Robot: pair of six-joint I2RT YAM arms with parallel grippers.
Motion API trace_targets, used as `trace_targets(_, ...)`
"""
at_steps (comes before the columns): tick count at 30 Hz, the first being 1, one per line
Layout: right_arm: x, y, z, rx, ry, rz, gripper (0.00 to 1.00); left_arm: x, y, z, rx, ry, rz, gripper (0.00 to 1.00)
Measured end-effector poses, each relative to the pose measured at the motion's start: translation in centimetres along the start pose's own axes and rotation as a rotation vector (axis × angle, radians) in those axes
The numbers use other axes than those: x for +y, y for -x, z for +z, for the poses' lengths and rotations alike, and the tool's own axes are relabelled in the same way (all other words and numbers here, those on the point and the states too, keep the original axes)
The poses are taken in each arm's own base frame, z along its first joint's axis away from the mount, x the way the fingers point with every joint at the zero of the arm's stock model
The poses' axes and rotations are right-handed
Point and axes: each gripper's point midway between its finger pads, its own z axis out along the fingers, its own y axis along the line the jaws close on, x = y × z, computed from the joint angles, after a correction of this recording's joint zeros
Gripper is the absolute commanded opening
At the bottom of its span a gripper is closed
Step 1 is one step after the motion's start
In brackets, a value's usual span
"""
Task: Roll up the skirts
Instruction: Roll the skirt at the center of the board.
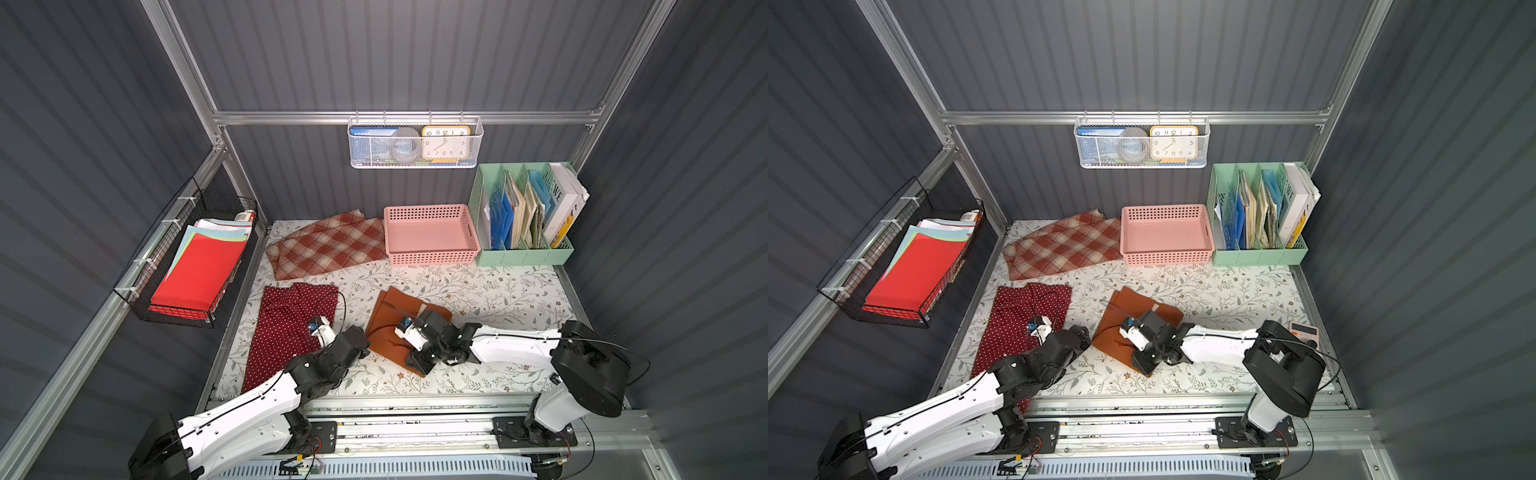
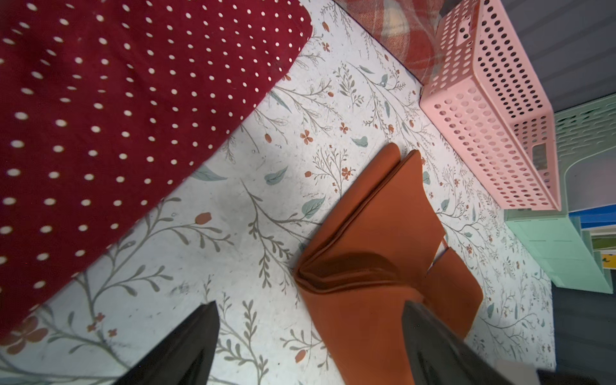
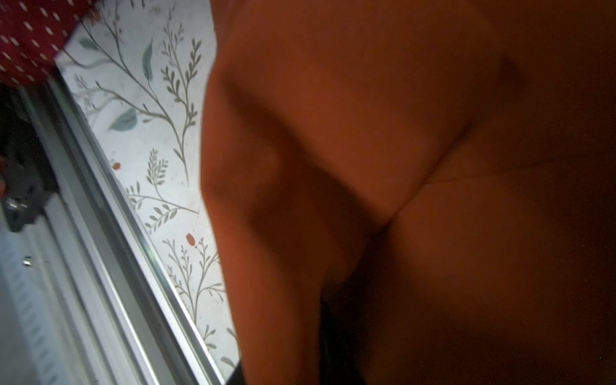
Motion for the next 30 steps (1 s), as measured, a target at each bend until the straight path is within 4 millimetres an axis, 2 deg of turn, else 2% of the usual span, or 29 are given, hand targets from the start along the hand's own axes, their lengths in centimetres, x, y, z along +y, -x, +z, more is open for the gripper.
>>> trace_targets(6,-0.9,0.6,0.4,0.049,0.315,0.294,0.00,-1.5,-1.0,1.0,0.034,-0.042,0.023,0.82)
trace_targets(10,-0.4,1.5,0.9,0.092,0.477,0.382,0.00,-3.1,-1.4,1.4,0.048,-0.105,0.017,0.83)
trace_targets(14,-0.3,2.0,1.3,0.129,0.558,0.427,0.00,-3.6,-2.6,2.7,0.073,-0.124,0.031,0.87)
trace_targets(18,-0.4,2.0,1.6,0.151,0.602,0.457,0.00,-3.0,-4.4,4.6,0.110,-0.088,0.065,0.92)
trace_targets(22,-0.4,2.0,1.5,0.154,0.619,0.471,0.00,-2.2,-5.5,6.1,0.124,-0.060,0.072,0.92)
trace_targets(24,-0.4,2.0,1.5,0.156,0.621,0.473,0.00,-2.5,-5.6,6.7,0.107,-0.066,0.058,0.92)
trace_targets(26,-0.4,2.0,1.5,0.156,0.621,0.475,0.00,-3.2,-5.4,7.4,0.082,-0.082,0.035,0.88)
trace_targets(27,-0.4,2.0,1.5,0.156,0.621,0.475,0.00,-3.7,-5.4,7.8,0.071,-0.096,0.019,0.83)
trace_targets(29,-0.4,2.0,1.5,0.156,0.621,0.475,0.00,-4.3,-5.5,8.6,0.048,-0.118,-0.010,0.67)
trace_targets(30,-0.4,2.0,1.5,0.156,0.621,0.476,0.00,-4.5,-5.5,9.1,0.040,-0.128,-0.024,0.54)
